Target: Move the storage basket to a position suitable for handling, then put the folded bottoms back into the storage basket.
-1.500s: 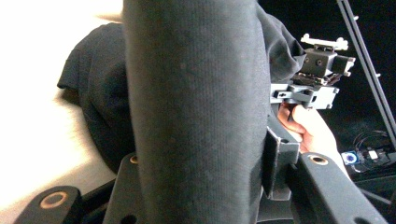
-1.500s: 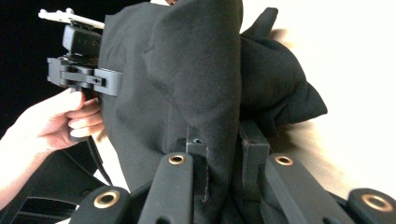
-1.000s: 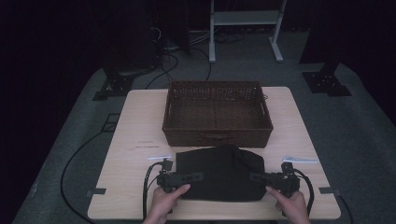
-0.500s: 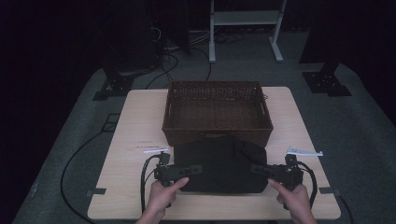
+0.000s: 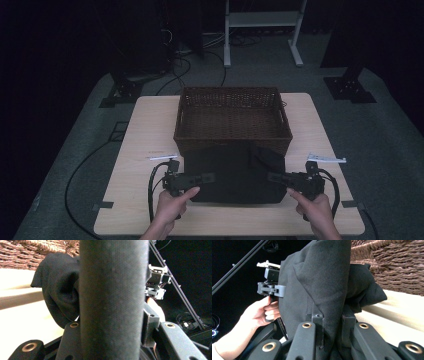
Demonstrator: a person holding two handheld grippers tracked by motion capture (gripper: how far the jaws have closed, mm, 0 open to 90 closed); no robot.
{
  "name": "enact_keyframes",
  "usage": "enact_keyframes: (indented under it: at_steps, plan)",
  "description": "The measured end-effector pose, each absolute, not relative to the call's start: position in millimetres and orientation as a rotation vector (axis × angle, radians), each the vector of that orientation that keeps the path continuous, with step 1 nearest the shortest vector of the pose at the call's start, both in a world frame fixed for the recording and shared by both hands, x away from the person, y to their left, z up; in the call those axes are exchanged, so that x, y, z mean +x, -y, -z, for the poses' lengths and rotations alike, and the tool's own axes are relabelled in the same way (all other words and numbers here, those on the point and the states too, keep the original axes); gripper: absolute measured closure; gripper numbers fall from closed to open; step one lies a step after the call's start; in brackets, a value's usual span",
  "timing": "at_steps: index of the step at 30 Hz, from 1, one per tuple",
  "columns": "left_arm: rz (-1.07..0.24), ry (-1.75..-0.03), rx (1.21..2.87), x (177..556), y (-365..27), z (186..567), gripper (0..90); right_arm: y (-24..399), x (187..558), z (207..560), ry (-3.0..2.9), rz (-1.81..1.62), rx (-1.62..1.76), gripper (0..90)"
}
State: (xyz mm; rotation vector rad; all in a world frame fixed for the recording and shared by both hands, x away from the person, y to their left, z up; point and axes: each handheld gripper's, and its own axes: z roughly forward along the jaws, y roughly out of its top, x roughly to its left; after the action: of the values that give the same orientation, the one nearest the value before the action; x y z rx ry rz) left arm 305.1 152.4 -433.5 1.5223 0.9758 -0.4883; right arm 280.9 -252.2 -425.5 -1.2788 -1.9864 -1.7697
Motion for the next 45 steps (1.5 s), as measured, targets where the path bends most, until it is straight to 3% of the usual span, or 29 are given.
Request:
enact_keyframes:
  at_steps: [23, 45]
  plan:
    - [0.439, -0.913, 1.518, 319.3, -148.9, 390.3, 57.0, 254.5, 289.5, 383.0, 2.024, 1.824, -1.241, 78.2]
    - [0.361, -0.898, 1.495, 354.7, -160.4, 346.0, 57.0, 245.2, 330.0, 335.6, 2.050, 1.886, -1.202, 78.2]
